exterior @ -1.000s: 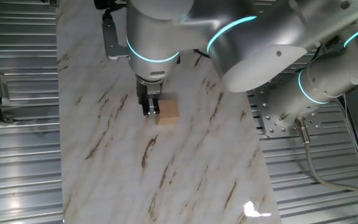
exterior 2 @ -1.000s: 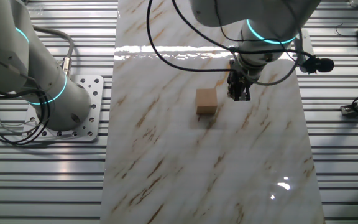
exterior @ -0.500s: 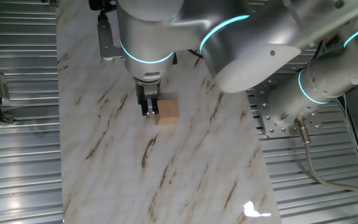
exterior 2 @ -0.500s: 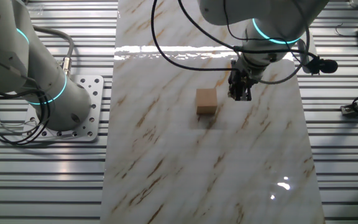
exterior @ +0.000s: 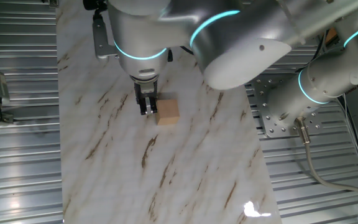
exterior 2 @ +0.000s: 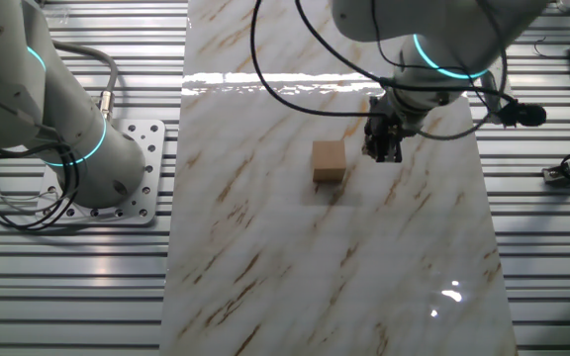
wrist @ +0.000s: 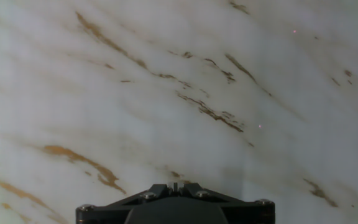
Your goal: Approach and touch the side of the small block
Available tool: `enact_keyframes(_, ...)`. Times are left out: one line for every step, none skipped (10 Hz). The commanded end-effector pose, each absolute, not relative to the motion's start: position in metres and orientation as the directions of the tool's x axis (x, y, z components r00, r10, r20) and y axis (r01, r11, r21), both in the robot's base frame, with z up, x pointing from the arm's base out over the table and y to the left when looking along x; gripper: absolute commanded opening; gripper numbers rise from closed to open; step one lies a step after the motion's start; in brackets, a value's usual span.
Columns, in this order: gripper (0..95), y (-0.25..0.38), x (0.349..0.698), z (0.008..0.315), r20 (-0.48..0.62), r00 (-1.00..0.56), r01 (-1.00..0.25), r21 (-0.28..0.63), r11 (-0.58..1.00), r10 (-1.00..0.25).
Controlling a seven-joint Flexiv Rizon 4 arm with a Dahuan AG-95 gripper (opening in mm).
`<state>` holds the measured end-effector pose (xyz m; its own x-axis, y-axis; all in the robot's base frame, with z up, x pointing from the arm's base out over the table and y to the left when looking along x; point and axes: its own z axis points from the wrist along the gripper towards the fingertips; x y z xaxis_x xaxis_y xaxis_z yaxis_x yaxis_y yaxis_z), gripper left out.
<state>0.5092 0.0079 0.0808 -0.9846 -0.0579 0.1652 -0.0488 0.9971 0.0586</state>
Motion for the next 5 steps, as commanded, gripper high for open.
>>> enact_keyframes(0.0,0.0087,0.5092,0.0803,0.207,-0.976,-0.057,0.068,0.996,-0.070)
enact_keyframes(0.0,0.0087,0.5092,0.0803,0.219,-0.973,-0.053,0.063,0.997,-0.065)
enact_keyframes(0.0,0.0087,0.5092,0.0803,0.223,-0.973,-0.054,0.052,0.997,-0.065)
enact_keyframes(0.0,0.0087,0.5092,0.0803,0.216,-0.974,-0.053,0.046,0.997,-0.062)
enact_keyframes(0.0,0.0087,0.5092,0.0803,0.209,-0.976,-0.054,0.044,0.998,-0.062)
